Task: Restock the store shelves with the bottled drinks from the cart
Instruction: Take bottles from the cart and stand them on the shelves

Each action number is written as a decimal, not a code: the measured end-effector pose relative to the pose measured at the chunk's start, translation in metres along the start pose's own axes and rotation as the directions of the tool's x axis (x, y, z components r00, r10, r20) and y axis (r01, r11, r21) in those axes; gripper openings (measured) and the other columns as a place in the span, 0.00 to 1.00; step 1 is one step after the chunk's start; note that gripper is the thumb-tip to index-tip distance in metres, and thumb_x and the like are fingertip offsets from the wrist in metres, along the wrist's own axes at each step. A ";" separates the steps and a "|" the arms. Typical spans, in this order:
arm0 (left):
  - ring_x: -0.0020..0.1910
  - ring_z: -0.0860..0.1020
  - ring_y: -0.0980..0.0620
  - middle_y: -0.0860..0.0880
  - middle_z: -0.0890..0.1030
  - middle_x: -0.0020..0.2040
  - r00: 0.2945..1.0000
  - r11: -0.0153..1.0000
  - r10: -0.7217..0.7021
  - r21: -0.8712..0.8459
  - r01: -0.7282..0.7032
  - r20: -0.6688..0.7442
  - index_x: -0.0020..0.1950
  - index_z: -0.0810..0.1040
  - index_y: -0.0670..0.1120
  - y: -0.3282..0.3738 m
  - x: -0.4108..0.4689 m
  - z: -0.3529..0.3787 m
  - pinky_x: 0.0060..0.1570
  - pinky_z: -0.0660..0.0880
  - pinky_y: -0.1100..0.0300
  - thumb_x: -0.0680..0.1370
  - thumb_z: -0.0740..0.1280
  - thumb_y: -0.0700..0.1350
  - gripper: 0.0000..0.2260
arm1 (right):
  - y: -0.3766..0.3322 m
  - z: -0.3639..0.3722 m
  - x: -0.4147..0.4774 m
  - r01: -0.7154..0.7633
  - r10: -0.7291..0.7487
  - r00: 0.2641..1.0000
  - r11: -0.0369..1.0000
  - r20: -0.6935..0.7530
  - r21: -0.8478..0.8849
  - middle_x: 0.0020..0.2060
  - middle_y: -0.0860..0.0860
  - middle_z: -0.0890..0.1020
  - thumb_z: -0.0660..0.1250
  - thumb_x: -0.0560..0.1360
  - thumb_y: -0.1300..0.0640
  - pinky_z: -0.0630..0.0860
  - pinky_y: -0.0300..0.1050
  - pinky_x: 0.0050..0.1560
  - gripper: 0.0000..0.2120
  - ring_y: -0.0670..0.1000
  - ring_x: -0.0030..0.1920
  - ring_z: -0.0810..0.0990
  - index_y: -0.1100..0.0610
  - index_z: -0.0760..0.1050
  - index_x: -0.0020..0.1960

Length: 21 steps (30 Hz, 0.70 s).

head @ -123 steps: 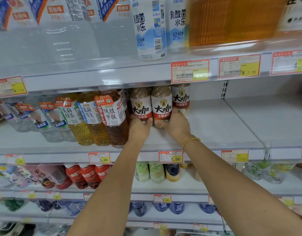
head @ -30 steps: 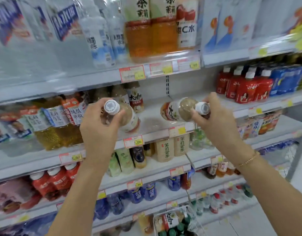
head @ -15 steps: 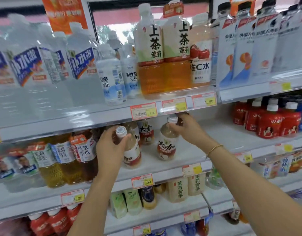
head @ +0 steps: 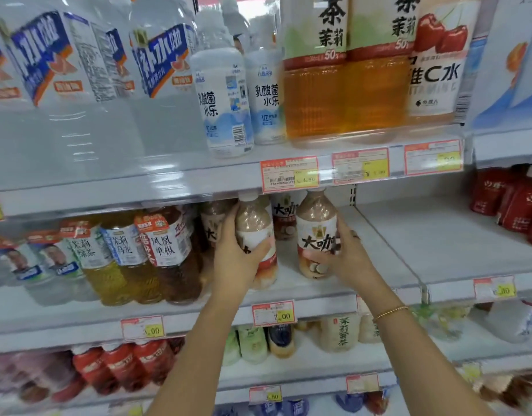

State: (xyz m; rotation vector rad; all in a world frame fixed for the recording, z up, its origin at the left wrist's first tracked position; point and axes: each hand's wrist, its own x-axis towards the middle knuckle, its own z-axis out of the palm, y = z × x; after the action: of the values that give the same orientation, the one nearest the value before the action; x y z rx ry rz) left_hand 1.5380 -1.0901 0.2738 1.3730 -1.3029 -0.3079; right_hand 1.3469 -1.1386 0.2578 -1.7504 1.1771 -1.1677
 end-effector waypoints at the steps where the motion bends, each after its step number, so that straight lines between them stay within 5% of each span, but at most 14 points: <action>1: 0.64 0.69 0.59 0.55 0.70 0.67 1.000 1.000 -0.011 -0.008 0.011 -0.001 0.72 0.62 0.53 -0.004 -0.004 0.002 0.64 0.66 0.62 0.69 0.75 0.43 0.35 | 0.006 0.002 -0.001 -0.004 0.004 1.000 1.000 0.004 -0.022 0.49 0.42 0.75 0.77 0.65 0.58 0.70 0.34 0.47 0.44 0.45 0.52 0.77 0.46 0.56 0.73; 6: 0.60 0.75 0.54 0.53 0.75 0.61 0.989 0.988 -0.146 -0.044 0.147 0.026 0.66 0.66 0.55 -0.032 -0.022 0.016 0.60 0.72 0.58 0.66 0.77 0.45 0.33 | 0.005 0.010 0.022 -0.034 0.034 0.999 0.999 0.011 -0.036 0.54 0.48 0.76 0.77 0.65 0.59 0.69 0.37 0.50 0.37 0.47 0.52 0.74 0.54 0.63 0.69; 14: 0.60 0.74 0.55 0.51 0.75 0.63 0.987 0.988 -0.151 -0.013 0.152 0.049 0.68 0.65 0.50 -0.043 -0.020 0.015 0.61 0.73 0.56 0.65 0.78 0.47 0.35 | 0.017 0.030 0.045 -0.014 0.014 1.000 1.000 0.015 -0.012 0.60 0.54 0.78 0.76 0.67 0.58 0.73 0.41 0.53 0.32 0.49 0.53 0.77 0.58 0.66 0.66; 21: 0.60 0.73 0.58 0.52 0.74 0.64 0.976 0.985 -0.165 -0.025 0.171 0.140 0.69 0.64 0.49 -0.038 -0.022 0.006 0.58 0.71 0.61 0.69 0.74 0.43 0.32 | 0.021 0.036 0.048 0.043 -0.044 0.999 0.967 0.001 -0.251 0.55 0.55 0.79 0.75 0.66 0.48 0.74 0.44 0.49 0.31 0.56 0.53 0.79 0.58 0.67 0.63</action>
State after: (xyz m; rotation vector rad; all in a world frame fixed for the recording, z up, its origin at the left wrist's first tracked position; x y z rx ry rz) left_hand 1.5445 -1.0865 0.2297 1.4540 -1.2888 -0.5486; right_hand 1.3834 -1.1881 0.2411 -1.9711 1.3439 -1.0857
